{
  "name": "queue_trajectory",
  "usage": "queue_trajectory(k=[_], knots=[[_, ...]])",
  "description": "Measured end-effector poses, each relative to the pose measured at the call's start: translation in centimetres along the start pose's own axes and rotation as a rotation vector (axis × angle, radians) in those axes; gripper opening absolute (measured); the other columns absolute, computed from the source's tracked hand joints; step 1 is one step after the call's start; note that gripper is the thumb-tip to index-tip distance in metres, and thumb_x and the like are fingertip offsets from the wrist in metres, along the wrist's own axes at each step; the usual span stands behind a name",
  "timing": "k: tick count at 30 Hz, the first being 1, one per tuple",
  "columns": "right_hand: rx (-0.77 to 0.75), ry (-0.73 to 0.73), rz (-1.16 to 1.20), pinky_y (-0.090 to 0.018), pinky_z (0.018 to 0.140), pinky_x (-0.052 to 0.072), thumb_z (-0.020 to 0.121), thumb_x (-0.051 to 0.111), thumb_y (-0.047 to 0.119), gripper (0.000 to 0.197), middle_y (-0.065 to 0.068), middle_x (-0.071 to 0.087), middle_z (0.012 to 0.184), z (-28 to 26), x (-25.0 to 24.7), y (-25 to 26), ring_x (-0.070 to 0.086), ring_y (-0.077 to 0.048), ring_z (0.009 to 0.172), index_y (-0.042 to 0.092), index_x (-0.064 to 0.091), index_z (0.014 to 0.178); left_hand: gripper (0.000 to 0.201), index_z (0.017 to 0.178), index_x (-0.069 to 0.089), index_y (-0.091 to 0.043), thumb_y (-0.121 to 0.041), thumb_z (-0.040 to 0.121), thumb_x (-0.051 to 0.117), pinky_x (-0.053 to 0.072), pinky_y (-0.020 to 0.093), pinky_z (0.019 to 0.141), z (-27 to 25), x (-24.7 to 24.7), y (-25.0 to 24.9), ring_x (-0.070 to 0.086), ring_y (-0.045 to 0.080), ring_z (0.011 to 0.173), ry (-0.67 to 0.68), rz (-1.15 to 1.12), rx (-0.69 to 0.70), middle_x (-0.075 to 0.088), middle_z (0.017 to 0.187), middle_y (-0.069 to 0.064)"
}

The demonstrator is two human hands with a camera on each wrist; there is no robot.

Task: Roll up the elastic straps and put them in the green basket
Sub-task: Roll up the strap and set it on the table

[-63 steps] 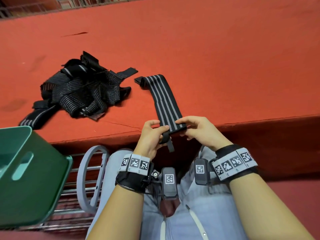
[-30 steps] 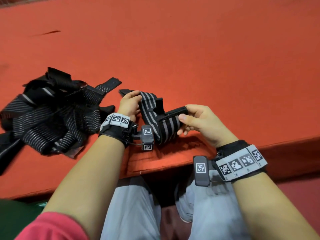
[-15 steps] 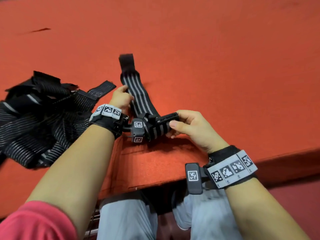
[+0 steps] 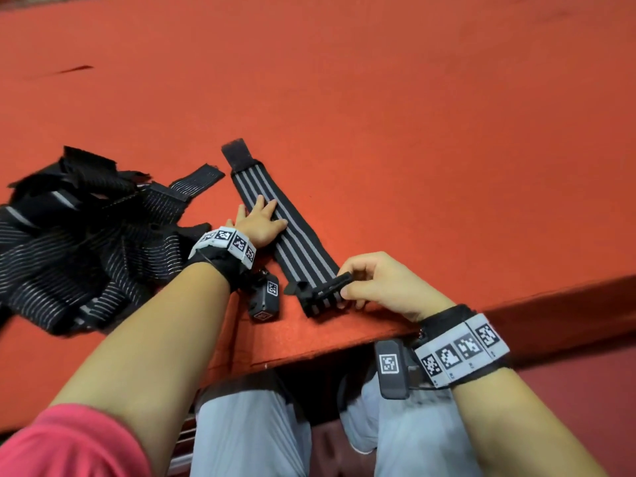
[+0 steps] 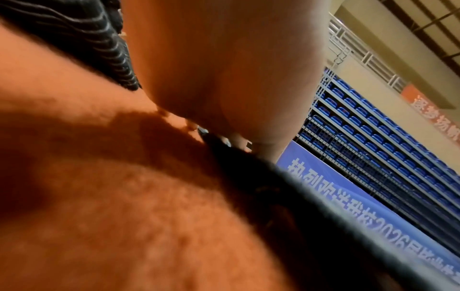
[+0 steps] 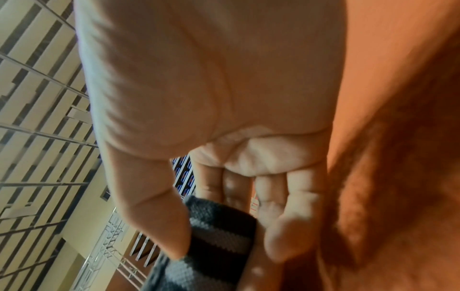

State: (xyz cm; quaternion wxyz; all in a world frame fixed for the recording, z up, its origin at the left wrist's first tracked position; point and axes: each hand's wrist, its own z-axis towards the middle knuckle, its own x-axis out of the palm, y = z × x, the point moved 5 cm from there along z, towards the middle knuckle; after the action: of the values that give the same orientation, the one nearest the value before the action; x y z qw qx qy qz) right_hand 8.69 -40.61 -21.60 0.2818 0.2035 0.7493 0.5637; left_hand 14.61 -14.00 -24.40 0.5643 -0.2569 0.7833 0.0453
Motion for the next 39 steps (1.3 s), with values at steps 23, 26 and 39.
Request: queue_trajectory(k=[23,26,39], knots=[[-0.160,-0.088,-0.250,-0.037,0.085,0.054,0.073,0.071,-0.005,0.031,0.000,0.072,0.105,-2.6,3.1,-1.4,0.069,-0.024,0.095,0.025,0.067,0.081,0.038,0.128,0.062,-0.021,-0.017,0.091,0.068,0.050,0.029,0.083,-16.9,3.3,-0.7,0.062,0.015,0.094,-0.166,-0.723,0.177,0.066,0.114,0.009],[-0.224,-0.142,-0.371,-0.019,0.090,0.046,0.071,0.076,-0.004,0.032,0.006,0.069,0.106,-2.9,2.8,-1.5,0.064,-0.010,0.101,0.026,0.072,0.084,0.030,0.122,0.065,-0.020,-0.014,0.092,0.066,0.048,0.029,0.071,-18.3,4.7,-0.7,0.057,0.011,0.068,-0.177,-0.841,0.140,0.063,0.102,0.000],[-0.200,-0.237,-0.474,-0.029,0.090,0.046,0.081,0.078,0.019,0.012,0.015,0.073,0.087,-3.1,2.8,-1.4,0.064,-0.007,0.092,0.029,0.077,0.088,0.053,0.107,0.070,-0.026,0.014,0.073,0.060,0.046,0.020,0.056,-22.3,6.4,-0.8,0.061,0.008,0.075,-0.128,-0.927,0.224,0.069,0.095,-0.002]])
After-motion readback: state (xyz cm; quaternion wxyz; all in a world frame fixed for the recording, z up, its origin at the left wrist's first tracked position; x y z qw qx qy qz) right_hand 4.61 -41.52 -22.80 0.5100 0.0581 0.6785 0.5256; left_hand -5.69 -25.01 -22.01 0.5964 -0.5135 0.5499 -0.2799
